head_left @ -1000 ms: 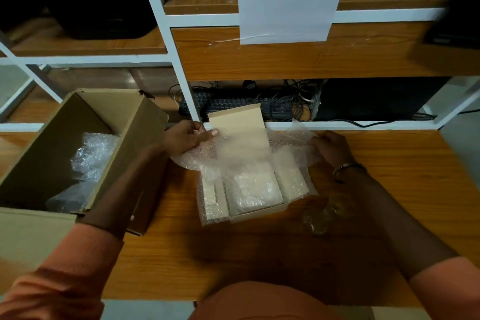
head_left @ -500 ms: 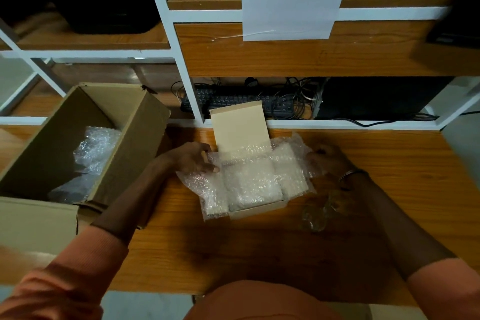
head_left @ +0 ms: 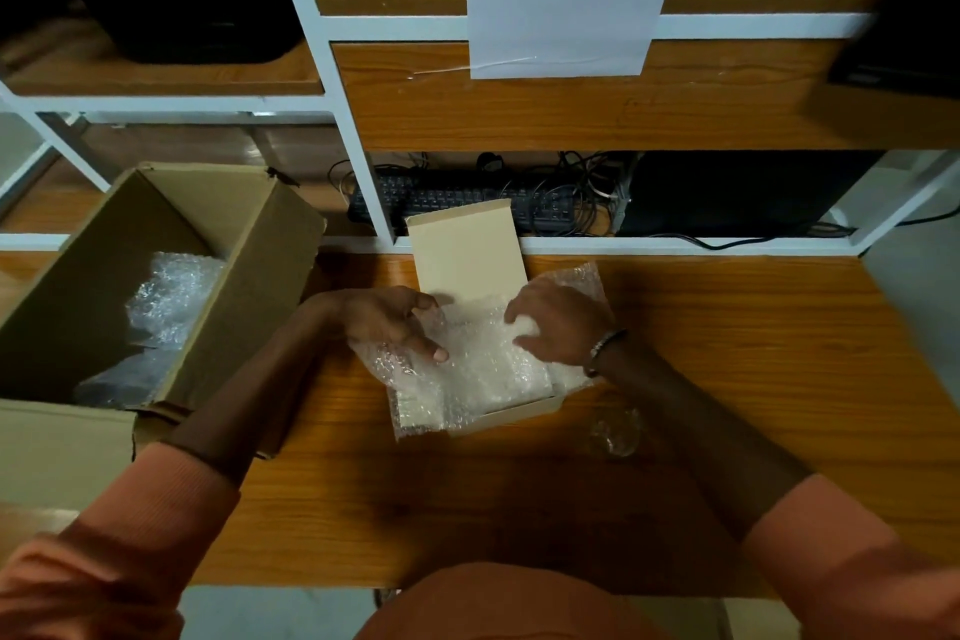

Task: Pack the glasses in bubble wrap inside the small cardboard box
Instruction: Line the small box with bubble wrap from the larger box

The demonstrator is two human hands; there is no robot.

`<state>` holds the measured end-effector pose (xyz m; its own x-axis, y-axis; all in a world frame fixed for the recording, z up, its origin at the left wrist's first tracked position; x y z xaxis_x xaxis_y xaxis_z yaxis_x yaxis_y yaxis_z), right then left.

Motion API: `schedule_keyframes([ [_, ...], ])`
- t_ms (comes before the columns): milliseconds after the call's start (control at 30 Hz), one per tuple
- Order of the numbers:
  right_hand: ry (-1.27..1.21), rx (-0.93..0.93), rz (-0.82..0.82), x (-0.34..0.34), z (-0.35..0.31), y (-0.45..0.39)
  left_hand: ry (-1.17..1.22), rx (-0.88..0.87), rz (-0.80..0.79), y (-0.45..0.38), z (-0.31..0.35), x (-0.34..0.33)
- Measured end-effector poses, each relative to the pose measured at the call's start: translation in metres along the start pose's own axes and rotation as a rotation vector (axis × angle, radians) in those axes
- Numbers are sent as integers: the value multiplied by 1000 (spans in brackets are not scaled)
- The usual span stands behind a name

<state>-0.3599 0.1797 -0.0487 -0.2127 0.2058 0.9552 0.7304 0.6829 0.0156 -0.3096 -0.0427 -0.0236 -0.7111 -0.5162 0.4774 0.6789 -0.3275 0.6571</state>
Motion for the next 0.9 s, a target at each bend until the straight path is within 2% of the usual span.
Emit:
schedule_keyframes([
  [100, 249, 46, -224, -32, -4, -6, 11, 5, 15, 7, -2, 8],
  [167, 322, 25, -303, -43, 3, -8, -65, 73, 24, 14, -12, 15],
  [300, 379, 40, -375, -53, 8, -8, -256, 235, -65, 28, -40, 18],
  [533, 477, 98, -479, -54, -7, -8, -410, 318, 70, 22, -43, 29],
  [600, 487, 106, -489, -55, -9, -7, -518, 272, 195, 15, -36, 29],
  [700, 454, 105, -464, -54, -9, -7, -646, 10, 515, 10, 6, 25],
  [733, 438, 106, -446, -53, -9, -7, -630, -73, 551, 6, 18, 18],
  [800, 415, 116, -411, -50, -9, -7, -628, -148, 492, -3, 33, -1],
  [900, 444, 147, -394, -47, -12, -5, -821, -131, 423, -21, 41, -32],
])
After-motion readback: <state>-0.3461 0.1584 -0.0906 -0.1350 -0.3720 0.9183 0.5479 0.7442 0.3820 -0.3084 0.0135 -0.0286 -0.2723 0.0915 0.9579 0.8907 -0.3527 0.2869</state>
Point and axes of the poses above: each hand's wrist, its own y-axis away from the middle knuckle, its own x-axis out of the back of the hand, z = x × y, the point moved 7 cm from there along -y, towards the middle knuckle, and after that the axes turned 1 degree about z, right-handed, at the moved point
